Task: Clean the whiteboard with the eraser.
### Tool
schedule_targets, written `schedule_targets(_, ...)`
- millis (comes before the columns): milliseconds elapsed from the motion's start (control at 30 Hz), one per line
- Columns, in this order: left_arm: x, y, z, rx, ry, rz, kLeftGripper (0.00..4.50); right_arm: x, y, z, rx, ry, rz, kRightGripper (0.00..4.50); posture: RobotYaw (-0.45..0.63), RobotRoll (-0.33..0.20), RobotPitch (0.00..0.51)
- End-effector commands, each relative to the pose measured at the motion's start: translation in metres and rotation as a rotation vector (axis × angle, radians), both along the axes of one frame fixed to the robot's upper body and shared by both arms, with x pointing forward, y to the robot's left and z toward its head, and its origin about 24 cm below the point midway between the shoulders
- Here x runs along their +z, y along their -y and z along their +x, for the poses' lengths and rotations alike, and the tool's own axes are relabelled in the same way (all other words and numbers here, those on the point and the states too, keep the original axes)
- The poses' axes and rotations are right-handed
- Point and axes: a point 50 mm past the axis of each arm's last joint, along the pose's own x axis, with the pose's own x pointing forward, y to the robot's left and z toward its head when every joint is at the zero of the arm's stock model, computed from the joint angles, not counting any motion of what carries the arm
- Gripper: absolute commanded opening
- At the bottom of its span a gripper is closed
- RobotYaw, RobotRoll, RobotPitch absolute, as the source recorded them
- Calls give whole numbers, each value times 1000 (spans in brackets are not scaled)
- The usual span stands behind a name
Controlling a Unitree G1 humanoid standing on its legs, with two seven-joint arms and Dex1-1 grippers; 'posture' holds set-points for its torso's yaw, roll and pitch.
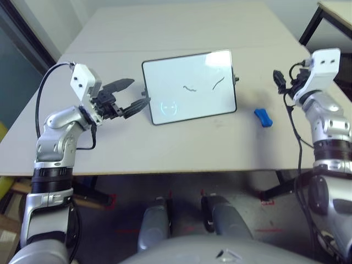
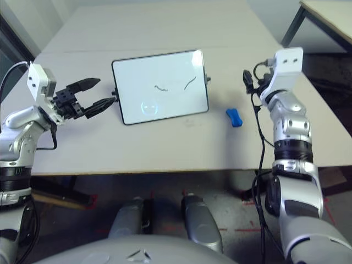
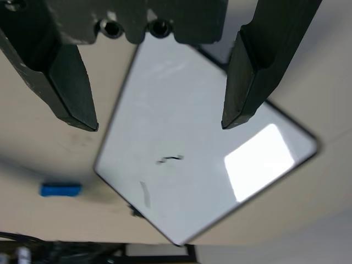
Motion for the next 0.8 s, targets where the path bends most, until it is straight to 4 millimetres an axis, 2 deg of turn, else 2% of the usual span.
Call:
schedule_targets(33,-4,5,-3,-36,-11,47,4500,22,-3,-2,-5,-94,-37,4492,-168,0,97)
schedule_targets(167,-3,9,-2,-46,6,55,4500,41,-6,-8,-1,-278,-44,4492,-175,0,95)
schedule_targets(267,-4,10,0,-50,13,67,4500,50,-7,-15,-13,-415,-27,4492,-180,0,91)
schedule_targets(367,-7,13,1,-53,16,83,4500,55,-17,-27,36,-552,-22,4492,-182,0,90)
schedule_targets(467,-10,13,2,-53,15,88,4500,50,-27,-36,95,-645,-40,4492,-182,0,90)
schedule_targets(800,-12,16,4,-56,18,93,4500,27,-35,-46,134,-791,-12,4492,-184,0,85)
